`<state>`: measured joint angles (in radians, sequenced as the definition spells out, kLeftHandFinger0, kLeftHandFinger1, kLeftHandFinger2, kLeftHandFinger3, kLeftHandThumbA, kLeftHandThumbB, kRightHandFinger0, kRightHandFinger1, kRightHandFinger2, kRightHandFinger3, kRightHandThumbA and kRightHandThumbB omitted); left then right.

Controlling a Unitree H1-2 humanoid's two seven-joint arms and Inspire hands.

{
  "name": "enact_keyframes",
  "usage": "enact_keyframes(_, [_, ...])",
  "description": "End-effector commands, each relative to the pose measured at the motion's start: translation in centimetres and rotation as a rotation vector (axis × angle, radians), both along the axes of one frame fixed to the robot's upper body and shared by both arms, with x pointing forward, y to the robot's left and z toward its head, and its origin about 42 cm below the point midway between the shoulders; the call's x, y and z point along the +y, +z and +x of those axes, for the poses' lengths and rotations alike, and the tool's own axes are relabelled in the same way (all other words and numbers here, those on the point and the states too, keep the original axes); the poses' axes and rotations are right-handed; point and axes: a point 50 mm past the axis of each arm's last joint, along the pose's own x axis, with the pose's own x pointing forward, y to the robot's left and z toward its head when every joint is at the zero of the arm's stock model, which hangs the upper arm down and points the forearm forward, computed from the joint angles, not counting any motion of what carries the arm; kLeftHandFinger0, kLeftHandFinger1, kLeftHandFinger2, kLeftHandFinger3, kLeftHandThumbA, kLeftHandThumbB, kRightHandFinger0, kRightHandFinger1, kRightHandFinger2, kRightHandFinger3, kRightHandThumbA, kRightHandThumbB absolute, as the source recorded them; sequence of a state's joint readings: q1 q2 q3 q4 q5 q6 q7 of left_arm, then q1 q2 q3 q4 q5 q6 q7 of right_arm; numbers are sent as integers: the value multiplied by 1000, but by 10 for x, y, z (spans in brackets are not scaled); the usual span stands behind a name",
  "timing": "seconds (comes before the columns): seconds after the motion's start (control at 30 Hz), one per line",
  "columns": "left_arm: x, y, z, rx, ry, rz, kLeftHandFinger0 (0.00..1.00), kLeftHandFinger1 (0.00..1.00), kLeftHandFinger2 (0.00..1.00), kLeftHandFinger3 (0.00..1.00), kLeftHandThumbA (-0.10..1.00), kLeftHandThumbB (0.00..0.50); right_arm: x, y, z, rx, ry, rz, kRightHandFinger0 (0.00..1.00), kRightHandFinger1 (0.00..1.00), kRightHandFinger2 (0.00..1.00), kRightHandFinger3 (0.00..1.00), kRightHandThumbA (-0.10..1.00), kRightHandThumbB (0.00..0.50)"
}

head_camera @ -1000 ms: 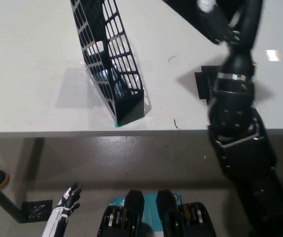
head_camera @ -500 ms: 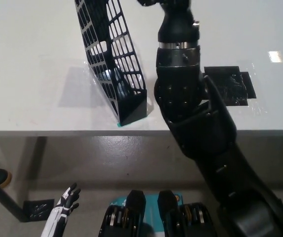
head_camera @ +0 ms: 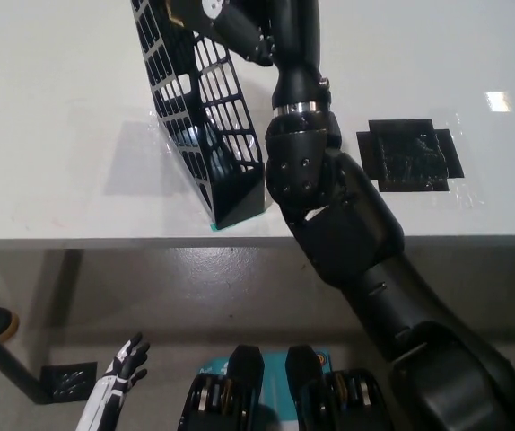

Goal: A notebook is kept standing on the table on the right hand side and a black shelf is kept on the left hand side and the robot uses its right hand to grab the notebook and places it in the shelf

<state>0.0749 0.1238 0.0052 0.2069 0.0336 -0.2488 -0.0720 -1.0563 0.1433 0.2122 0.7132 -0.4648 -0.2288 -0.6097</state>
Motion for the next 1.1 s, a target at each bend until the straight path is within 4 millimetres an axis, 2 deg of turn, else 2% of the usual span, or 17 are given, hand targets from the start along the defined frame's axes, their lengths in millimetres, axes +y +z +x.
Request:
enact_keyframes(0.0, [3,6,-2,-49,-23,-18,1000,1000,1000,1000,1000,100,13,52,-4,-212,26,63,0,235,671,836,-100,78])
enact_keyframes(0.07, [3,6,-1,-48,-21,-10,1000,1000,1000,1000,1000,118,14,49,0,-212,23,62,0,233,670,833,-100,82])
enact_keyframes(0.33, [3,5,-3,-59,-27,13,1000,1000,1000,1000,1000,110,19,36,7,-179,21,48,0,201,639,810,-100,105])
enact_keyframes(0.43, [3,6,-4,-57,-26,17,1000,1000,1000,1000,1000,145,24,34,8,-172,35,46,0,166,623,789,-100,102])
enact_keyframes(0.5, [3,6,-3,-63,-31,21,1000,1000,1000,1000,1000,145,28,32,9,-159,50,46,0,164,631,786,-100,97])
enact_keyframes(0.73, [2,6,-3,-49,-25,14,1000,1000,1000,1000,1000,117,49,22,15,-93,39,3,0,156,645,779,-100,133])
enact_keyframes(0.8, [2,6,-2,-42,-23,8,1000,1000,1000,1000,1000,106,54,15,16,-46,38,-9,0,149,641,712,-100,132])
enact_keyframes(0.87, [1,7,-2,-42,-23,9,1000,1000,1000,1000,1000,84,58,9,16,-15,37,-4,0,109,624,604,-100,133])
enact_keyframes(0.9, [0,8,-3,-41,-25,11,1000,1000,1000,1000,1000,84,60,6,15,-4,35,-7,0,107,634,614,-100,140])
enact_keyframes(0.93, [0,8,-3,-43,-28,12,1000,1000,1000,1000,1000,71,62,4,14,9,35,-5,0,127,671,689,-100,129])
enact_keyframes(0.97, [1,8,-3,-42,-29,16,1000,1000,1000,1000,1000,76,62,4,14,7,31,-7,33,216,796,789,-75,161])
enact_keyframes(1.0, [1,8,-2,-37,-31,12,1000,1000,1000,1000,1000,75,64,5,14,1,40,-37,244,525,1000,1000,198,227])
enact_keyframes(1.03, [1,8,-1,-37,-33,10,1000,1000,1000,1000,1000,69,65,5,15,8,56,-49,427,736,1000,1000,480,307])
enact_keyframes(1.07, [1,8,-1,-37,-33,7,1000,1000,1000,1000,1000,68,66,5,15,23,87,-69,617,902,1000,1000,577,325])
